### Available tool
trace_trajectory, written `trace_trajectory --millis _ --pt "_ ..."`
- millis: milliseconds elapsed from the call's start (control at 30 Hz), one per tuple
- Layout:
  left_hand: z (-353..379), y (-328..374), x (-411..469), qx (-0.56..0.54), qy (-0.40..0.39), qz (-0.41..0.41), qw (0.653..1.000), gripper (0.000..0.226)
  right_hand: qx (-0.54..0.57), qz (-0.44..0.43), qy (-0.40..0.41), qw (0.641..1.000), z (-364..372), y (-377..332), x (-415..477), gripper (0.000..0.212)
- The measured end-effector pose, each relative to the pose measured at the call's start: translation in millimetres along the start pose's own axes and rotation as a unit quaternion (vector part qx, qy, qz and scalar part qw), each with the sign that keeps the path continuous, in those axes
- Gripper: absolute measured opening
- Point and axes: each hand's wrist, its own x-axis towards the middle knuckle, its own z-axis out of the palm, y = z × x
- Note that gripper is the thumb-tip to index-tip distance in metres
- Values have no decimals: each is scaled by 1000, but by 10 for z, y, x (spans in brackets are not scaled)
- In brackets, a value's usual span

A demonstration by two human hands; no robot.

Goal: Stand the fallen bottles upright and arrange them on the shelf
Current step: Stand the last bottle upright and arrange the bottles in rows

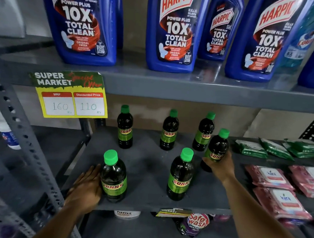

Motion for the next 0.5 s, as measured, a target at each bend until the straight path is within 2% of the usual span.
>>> trace_trajectory --millis 300,500 --pt "-26 7 -19 1 4 -6 1000 70 -9 -20 -10 1000 -111 143 -476 55" --pt "-60 29 -16 3 -6 8 1000 64 -31 -35 -24 999 -291 215 -744 53"
